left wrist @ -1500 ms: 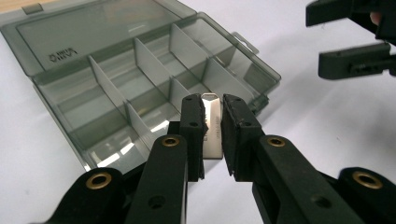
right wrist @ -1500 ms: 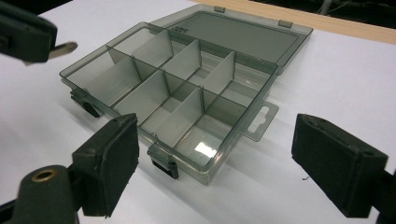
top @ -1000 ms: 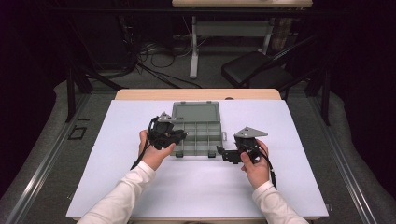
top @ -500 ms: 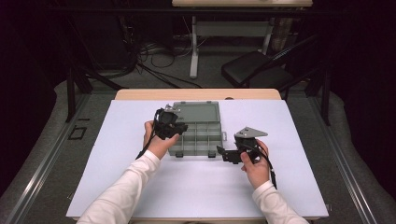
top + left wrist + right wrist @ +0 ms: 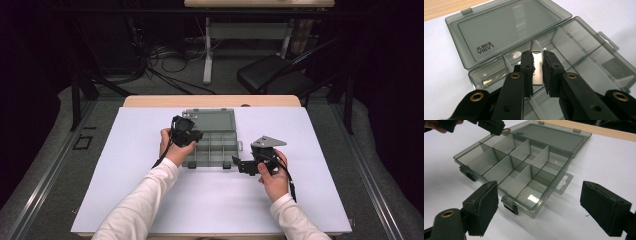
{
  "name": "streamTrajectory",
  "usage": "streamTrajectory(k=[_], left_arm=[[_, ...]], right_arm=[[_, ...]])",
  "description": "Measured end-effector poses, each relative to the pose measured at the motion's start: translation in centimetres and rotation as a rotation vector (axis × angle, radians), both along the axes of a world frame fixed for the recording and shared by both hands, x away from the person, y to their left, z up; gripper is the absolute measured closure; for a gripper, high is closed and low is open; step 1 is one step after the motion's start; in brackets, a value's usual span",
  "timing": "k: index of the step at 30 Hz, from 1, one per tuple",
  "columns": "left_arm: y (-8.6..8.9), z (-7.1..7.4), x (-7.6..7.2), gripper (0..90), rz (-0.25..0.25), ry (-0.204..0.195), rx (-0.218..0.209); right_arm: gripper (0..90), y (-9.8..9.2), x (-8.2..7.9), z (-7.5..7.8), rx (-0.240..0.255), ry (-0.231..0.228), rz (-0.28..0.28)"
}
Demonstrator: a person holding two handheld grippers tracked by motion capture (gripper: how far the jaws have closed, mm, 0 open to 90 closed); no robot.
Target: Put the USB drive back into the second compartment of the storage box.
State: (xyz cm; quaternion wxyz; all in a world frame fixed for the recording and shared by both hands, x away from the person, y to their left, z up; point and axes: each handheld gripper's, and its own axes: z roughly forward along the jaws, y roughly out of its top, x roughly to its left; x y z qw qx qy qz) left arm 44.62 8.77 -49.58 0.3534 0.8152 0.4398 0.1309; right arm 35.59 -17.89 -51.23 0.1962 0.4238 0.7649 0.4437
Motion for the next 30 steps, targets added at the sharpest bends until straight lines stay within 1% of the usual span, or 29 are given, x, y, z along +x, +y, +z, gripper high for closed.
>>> streamTrajectory(k=[2,3,5,12,13,14,19,25,26,27,28,29,30], left_arm=[[-0.1,-0.3,0.2,78.8,0.002,-0.003,-0.008],[-0.1,-0.3,0.3,78.9,0.000,0.002,-0.002],[-0.2,-0.6,0.4,78.9,0.006,-0.003,-0.012],[-0.6,-1.4,0.7,78.8,0.013,0.000,-0.005],[-0.6,-1.4,0.8,78.8,0.006,0.009,-0.001],[-0.7,-1.6,0.9,78.8,0.015,0.000,-0.003],[-0.8,-2.1,1.1,78.8,0.028,0.006,0.000],[-0.9,-2.3,1.2,78.8,0.020,0.014,0.010],[-0.9,-2.3,1.2,78.8,0.020,0.010,0.013],[-0.9,-2.2,1.1,78.7,0.012,0.016,0.017],[-1.0,-2.3,1.1,78.7,0.021,0.009,0.015],[-1.0,-2.3,1.1,78.7,0.014,0.016,0.017],[-1.0,-2.3,1.1,78.7,0.021,0.010,0.017]], right_arm=[[14.6,0.0,0.0,0.0,0.001,0.000,0.000],[14.6,0.0,0.0,0.0,0.001,0.000,-0.001],[14.6,0.0,0.0,0.0,0.004,0.001,-0.002],[14.6,0.0,0.0,-0.1,0.000,0.001,0.000],[14.6,0.0,0.0,-0.1,0.000,0.001,0.001],[14.6,0.0,0.0,-0.1,0.000,0.001,0.000],[14.6,0.0,0.0,-0.1,0.001,0.003,0.000],[14.6,-0.1,0.1,-0.1,0.003,0.004,-0.002],[14.6,-0.1,0.0,-0.1,0.004,0.005,-0.002],[14.6,-0.1,0.0,-0.1,0.003,0.007,-0.002],[14.6,-0.1,0.0,-0.1,0.003,0.007,-0.002],[14.6,-0.1,0.0,-0.1,0.003,0.007,-0.001],[14.6,-0.1,0.1,-0.1,0.002,0.005,-0.002]])
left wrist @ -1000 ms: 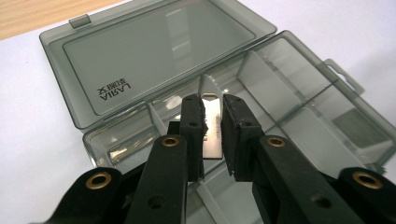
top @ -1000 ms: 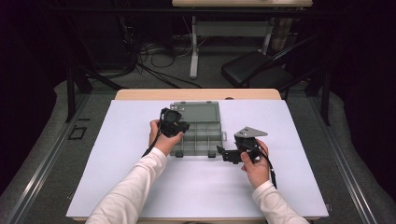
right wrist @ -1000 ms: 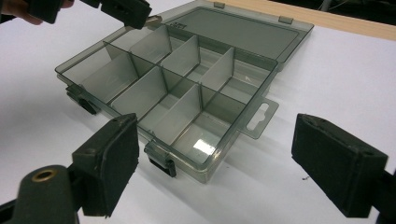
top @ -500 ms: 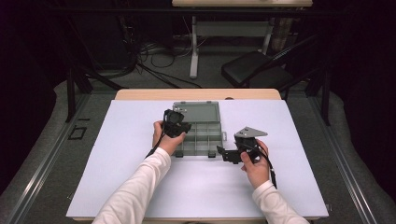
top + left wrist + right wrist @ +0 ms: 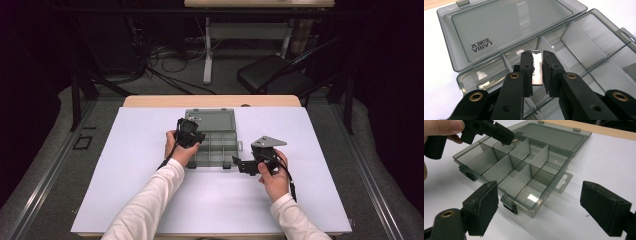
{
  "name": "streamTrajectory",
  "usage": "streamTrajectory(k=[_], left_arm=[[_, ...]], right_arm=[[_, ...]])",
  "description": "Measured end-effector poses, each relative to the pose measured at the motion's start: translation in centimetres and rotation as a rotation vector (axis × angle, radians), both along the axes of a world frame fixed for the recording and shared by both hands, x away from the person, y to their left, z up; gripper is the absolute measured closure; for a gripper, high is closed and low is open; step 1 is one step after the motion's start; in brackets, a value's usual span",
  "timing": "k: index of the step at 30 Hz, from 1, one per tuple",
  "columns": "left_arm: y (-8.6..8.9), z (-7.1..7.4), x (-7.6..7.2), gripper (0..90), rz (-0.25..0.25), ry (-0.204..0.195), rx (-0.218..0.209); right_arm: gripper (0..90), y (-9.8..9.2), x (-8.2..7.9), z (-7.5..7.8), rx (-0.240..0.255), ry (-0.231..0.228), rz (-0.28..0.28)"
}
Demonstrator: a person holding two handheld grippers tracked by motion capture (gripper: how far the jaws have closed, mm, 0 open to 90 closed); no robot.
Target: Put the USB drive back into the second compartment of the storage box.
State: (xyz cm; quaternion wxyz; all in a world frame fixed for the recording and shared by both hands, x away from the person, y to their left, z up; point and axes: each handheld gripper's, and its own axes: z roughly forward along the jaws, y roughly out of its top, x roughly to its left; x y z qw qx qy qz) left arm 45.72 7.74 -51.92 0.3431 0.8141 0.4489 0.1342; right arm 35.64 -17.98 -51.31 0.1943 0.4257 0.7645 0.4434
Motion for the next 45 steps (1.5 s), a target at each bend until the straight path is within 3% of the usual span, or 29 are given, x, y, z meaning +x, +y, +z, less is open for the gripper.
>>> streamTrajectory(k=[7,11,16,25,33,41,45], left_arm=[[0.0,-0.2,0.0,79.0,0.005,0.000,0.001],[-0.1,-0.2,0.0,74.3,-0.004,-0.006,0.000],[-0.1,0.0,-0.1,59.1,-0.023,-0.027,0.000],[0.9,0.5,0.2,40.8,0.014,-0.063,-0.007],[1.8,1.0,0.4,38.5,0.043,-0.092,0.008],[2.9,1.0,0.8,37.5,0.066,-0.064,0.021],[3.3,0.8,0.8,37.4,0.082,-0.069,0.031]], right_arm=[[14.6,0.0,0.0,0.0,0.001,0.003,0.001],[14.6,0.0,0.0,0.0,-0.002,0.006,0.002],[14.6,0.0,0.0,-0.1,0.000,0.004,0.001],[14.6,0.0,0.0,-0.1,-0.002,0.005,0.001],[14.6,0.0,0.0,-0.1,-0.006,0.007,0.001],[14.6,-0.1,0.1,-0.1,-0.008,0.003,0.000],[14.6,-0.1,0.0,-0.1,-0.008,0.007,-0.001]])
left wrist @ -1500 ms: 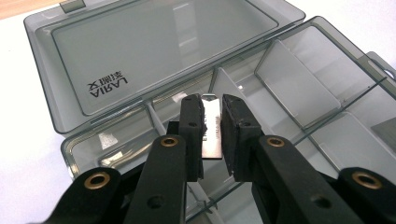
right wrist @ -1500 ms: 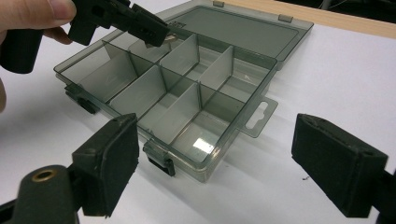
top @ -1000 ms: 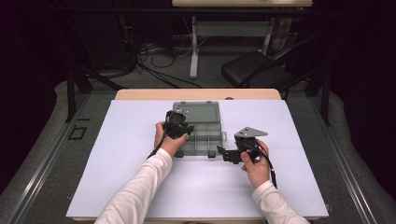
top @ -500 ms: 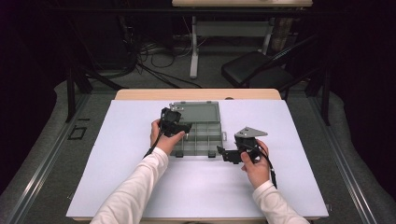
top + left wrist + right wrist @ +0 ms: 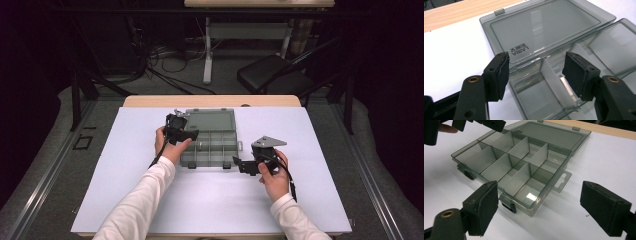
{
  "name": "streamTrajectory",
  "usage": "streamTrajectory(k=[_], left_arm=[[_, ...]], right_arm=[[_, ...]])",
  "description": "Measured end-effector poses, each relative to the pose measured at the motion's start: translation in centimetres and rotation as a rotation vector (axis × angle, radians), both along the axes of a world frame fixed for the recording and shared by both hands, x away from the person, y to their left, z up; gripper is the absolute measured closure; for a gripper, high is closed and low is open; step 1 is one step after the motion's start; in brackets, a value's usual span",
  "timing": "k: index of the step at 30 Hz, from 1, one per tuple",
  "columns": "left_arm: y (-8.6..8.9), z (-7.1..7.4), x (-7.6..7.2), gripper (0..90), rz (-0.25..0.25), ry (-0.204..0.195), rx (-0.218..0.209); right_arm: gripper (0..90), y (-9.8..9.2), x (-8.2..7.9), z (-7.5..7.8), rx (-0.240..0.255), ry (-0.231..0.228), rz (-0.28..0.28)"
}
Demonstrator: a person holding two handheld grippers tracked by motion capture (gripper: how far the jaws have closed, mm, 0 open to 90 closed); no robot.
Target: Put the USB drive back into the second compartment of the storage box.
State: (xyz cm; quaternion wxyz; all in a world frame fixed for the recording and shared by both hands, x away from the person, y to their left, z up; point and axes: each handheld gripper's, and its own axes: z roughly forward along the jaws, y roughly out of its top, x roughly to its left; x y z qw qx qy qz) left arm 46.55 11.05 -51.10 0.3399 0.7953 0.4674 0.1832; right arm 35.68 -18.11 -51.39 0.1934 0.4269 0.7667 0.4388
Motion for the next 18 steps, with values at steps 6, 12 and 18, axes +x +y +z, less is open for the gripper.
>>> streamTrajectory(k=[6,12,18], left_arm=[[1.1,-0.3,0.1,37.5,0.018,0.023,-0.003],[2.0,-1.0,0.3,37.5,0.053,0.030,-0.016],[2.3,-1.7,0.4,37.6,0.053,0.053,-0.006]], right_arm=[[14.6,0.0,0.0,0.0,0.002,-0.001,-0.001],[14.6,0.0,0.1,-0.1,-0.002,-0.002,0.001],[14.6,0.0,0.1,-0.1,-0.003,-0.001,0.000]])
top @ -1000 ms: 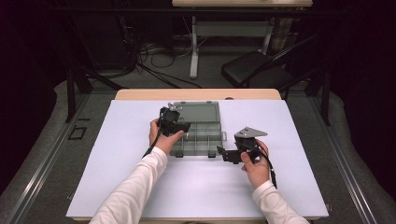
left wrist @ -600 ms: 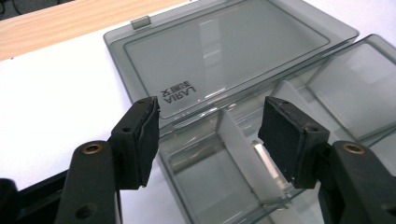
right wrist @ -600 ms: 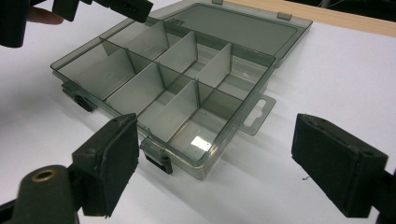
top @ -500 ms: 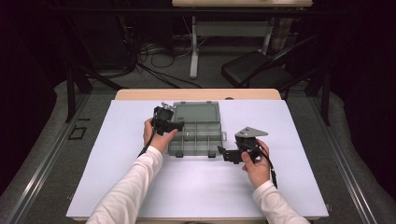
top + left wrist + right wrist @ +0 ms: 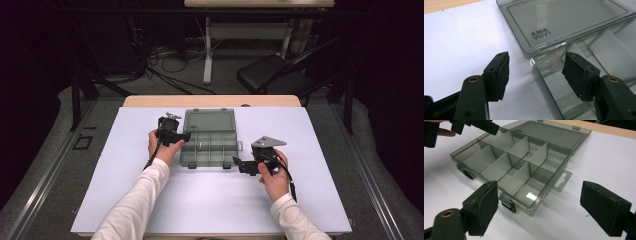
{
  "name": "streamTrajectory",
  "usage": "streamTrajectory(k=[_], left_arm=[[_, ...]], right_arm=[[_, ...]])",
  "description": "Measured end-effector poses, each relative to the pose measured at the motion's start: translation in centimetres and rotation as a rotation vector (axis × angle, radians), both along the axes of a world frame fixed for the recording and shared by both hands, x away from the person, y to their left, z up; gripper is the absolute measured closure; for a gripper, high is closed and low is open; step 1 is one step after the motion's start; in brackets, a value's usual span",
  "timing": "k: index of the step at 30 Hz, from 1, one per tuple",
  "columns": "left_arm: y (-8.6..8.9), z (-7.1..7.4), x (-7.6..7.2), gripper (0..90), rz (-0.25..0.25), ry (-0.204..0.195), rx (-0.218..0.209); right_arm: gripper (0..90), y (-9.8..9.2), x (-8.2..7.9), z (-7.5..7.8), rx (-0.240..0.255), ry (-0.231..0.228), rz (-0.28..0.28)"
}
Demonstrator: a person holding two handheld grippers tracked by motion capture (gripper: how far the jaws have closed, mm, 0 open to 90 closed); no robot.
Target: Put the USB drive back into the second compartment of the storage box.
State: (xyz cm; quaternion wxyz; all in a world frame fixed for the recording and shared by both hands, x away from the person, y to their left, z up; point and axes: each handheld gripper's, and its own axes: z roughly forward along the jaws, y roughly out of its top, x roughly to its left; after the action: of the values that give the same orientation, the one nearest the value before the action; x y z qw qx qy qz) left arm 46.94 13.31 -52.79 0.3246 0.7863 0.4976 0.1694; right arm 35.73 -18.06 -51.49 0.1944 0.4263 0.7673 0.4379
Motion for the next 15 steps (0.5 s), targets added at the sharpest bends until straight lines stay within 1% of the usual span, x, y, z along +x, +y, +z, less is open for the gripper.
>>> streamTrajectory(k=[1,4,7,8,12,13,15], left_arm=[[0.0,-0.2,0.0,37.6,0.008,-0.008,0.000],[0.0,-0.5,0.1,37.6,0.009,0.003,0.002],[0.0,-0.8,0.2,37.8,0.009,0.008,0.006],[0.0,-0.9,0.2,37.9,0.011,0.003,0.009],[0.0,-1.4,0.2,38.3,0.013,0.012,0.021],[0.0,-1.5,0.2,38.5,0.010,0.023,0.019],[-0.1,-1.8,0.3,38.7,0.011,0.021,0.028]], right_arm=[[14.6,0.0,0.0,0.0,0.001,0.001,-0.001],[14.6,0.0,0.0,0.0,0.002,0.000,-0.001],[14.6,0.0,0.0,0.0,0.002,0.000,0.000],[14.6,0.0,0.0,0.0,0.004,0.003,-0.002],[14.6,0.0,0.0,0.0,0.003,0.003,-0.001],[14.6,0.0,0.0,0.0,0.002,0.000,0.000],[14.6,0.0,0.0,0.0,0.003,0.003,-0.001]])
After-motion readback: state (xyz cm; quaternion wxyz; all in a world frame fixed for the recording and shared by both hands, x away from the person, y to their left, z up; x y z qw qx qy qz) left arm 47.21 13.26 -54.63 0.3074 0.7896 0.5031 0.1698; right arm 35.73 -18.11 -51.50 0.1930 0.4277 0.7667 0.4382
